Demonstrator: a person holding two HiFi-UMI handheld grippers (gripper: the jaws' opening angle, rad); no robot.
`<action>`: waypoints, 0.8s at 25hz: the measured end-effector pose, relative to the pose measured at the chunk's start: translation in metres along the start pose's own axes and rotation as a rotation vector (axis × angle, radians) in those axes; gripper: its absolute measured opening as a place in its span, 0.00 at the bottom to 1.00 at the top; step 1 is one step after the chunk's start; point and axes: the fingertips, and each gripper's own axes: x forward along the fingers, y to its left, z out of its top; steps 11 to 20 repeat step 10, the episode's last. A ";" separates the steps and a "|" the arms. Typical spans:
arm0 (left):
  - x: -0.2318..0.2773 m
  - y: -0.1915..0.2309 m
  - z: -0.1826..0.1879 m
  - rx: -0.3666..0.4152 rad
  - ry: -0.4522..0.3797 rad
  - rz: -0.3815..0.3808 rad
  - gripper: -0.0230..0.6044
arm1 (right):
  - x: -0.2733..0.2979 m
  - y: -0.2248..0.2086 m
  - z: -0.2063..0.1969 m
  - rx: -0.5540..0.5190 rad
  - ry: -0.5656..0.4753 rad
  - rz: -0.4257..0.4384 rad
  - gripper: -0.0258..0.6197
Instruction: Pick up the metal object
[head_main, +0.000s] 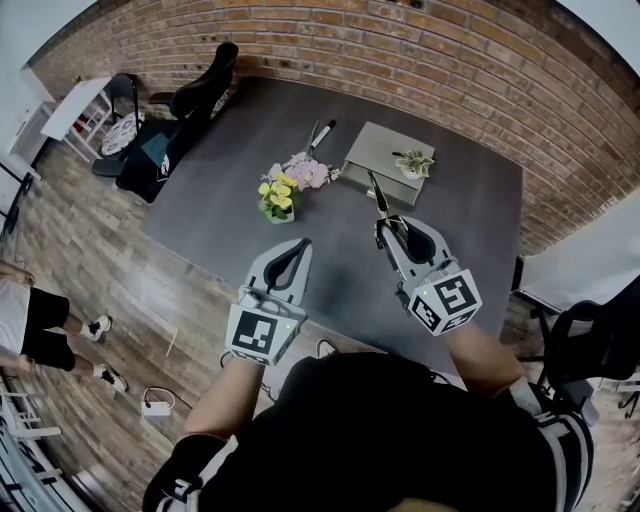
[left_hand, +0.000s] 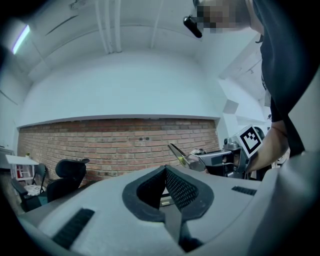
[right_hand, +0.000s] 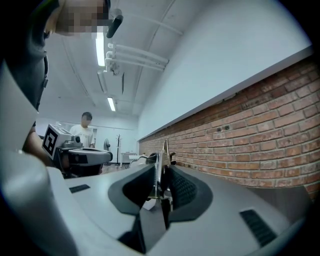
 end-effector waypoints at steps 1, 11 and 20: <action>0.000 0.000 0.000 -0.006 -0.001 0.001 0.05 | 0.000 0.000 0.000 -0.002 0.001 0.000 0.18; 0.002 -0.003 -0.001 0.002 0.000 -0.010 0.05 | 0.000 -0.003 -0.001 -0.008 0.005 -0.005 0.18; 0.002 -0.003 -0.001 0.002 0.000 -0.010 0.05 | 0.000 -0.003 -0.001 -0.008 0.005 -0.005 0.18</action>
